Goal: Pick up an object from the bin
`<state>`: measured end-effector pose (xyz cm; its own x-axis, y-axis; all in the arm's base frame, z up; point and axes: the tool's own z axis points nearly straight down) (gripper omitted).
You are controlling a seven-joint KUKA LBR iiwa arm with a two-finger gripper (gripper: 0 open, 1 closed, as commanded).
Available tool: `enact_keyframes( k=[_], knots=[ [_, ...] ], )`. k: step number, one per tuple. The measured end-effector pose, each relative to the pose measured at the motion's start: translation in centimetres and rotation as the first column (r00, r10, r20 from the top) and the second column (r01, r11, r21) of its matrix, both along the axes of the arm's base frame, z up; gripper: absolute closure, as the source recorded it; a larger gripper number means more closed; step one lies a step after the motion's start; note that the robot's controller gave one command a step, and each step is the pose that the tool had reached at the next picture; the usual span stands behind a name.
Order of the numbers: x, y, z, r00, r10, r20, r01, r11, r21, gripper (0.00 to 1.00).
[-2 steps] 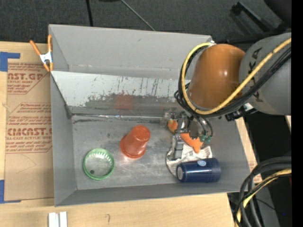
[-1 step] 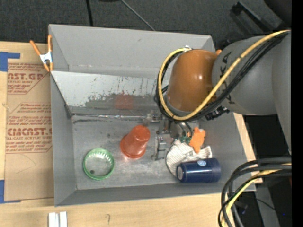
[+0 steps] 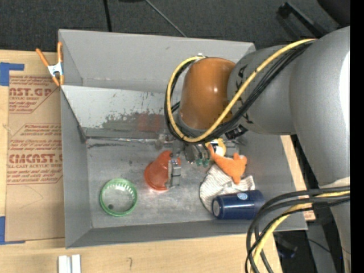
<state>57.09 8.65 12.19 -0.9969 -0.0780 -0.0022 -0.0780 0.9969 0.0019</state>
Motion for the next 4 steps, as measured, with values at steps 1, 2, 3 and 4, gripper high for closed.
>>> enact_keyframes(
  k=[1, 2, 3, 4],
  knots=[
    [0.2, 0.1, -1.3, 1.000, 0.006, 0.009, -0.006, 1.000, 0.001, 1.00],
    [0.2, 0.1, -1.3, 1.000, 0.006, 0.009, -0.006, 1.000, 0.001, 1.00],
    [-0.9, -0.1, -1.5, 0.989, 0.141, 0.048, -0.141, 0.990, 0.008, 1.00],
    [-1.3, 0.1, -1.5, 0.960, 0.277, 0.048, -0.277, 0.961, 0.003, 1.00]
  ],
)
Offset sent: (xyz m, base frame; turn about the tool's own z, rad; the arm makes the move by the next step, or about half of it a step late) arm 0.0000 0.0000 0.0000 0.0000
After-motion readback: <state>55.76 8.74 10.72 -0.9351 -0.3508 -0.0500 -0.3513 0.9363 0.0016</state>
